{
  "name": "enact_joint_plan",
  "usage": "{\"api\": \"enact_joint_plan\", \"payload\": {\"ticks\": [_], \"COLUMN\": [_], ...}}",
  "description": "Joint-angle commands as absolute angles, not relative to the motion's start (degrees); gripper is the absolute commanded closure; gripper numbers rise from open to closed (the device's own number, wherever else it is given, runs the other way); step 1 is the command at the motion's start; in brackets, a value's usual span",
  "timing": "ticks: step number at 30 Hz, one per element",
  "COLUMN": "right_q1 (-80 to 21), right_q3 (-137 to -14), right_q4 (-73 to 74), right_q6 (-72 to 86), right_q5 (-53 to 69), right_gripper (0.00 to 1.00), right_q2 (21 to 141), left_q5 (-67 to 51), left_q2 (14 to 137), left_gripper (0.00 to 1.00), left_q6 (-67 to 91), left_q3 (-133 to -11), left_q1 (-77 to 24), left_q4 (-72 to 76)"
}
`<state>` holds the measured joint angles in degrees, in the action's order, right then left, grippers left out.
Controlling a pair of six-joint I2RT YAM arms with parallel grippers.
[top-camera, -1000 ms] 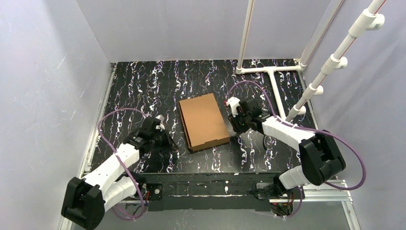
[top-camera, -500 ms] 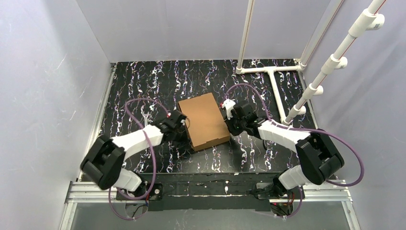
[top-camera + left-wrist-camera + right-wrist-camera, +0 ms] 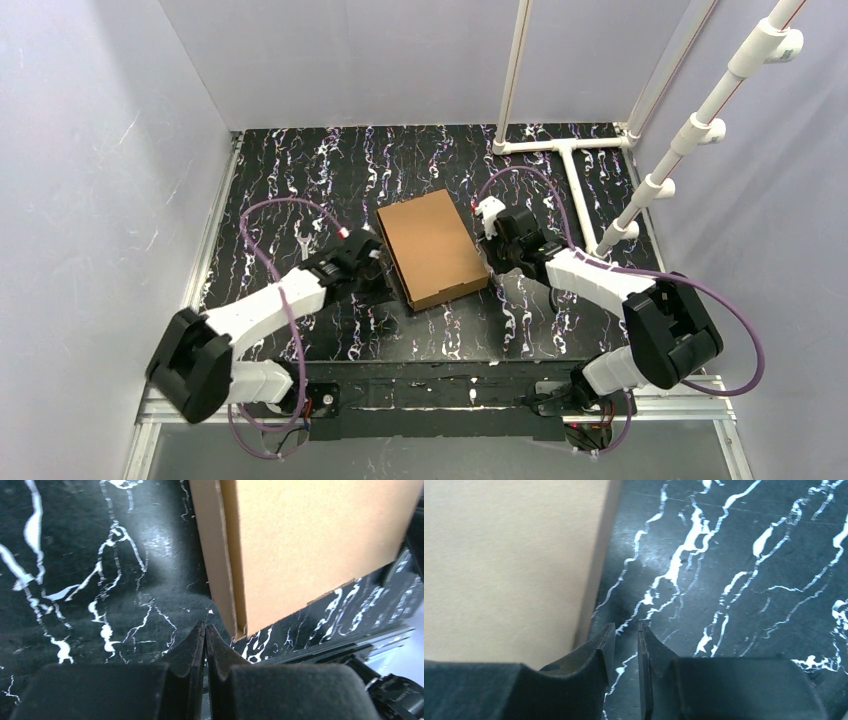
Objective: Fold the paper box
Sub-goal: Close the paper box at the center of the board.
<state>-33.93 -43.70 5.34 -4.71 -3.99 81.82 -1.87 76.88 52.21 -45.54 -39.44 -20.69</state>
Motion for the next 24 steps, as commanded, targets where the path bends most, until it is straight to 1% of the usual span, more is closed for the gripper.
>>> {"api": "enact_joint_plan", "payload": {"ticks": [1,5,9,11,15,18,21,24], "right_q1": [-31.1,-30.0,-29.9,-30.5,-34.8,-39.5,-40.3,-39.3], "right_q3": [-43.6,-43.4,-42.8,-42.4,-42.9,-43.4,-43.5,-43.3], "right_q4": [2.7,3.5,4.0,4.0,4.6,4.0,3.9,3.5], "right_q6": [-4.7,-5.3,-5.7,-5.7,-5.9,-5.9,-4.7,-5.1], "right_q5": [-3.9,-3.9,-0.8,1.9,2.6,1.5,1.7,-3.0], "right_gripper": [0.68,0.68,0.69,0.71,0.75,0.75,0.75,0.73], "right_q2": [80.7,81.5,82.0,82.8,84.6,84.7,85.2,84.7], "left_q5": [-2.3,-5.7,-10.3,-11.8,-11.1,-10.9,-8.5,-5.1], "left_q2": [67.9,67.6,72.7,77.1,88.6,94.6,96.7,95.2], "left_gripper": [0.97,0.97,1.00,1.00,1.00,1.00,1.00,1.00], "left_q6": [54.9,55.8,56.9,57.6,57.7,58.5,59.5,59.7], "left_q3": [-36.6,-32.0,-32.1,-35.0,-47.7,-55.0,-59.2,-59.8], "left_q1": [-36.9,-36.2,-36.3,-37.4,-41.7,-44.1,-45.7,-45.6], "left_q4": [-16.5,-12.5,-4.9,-1.8,-3.7,-5.4,-8.4,-13.1]}}
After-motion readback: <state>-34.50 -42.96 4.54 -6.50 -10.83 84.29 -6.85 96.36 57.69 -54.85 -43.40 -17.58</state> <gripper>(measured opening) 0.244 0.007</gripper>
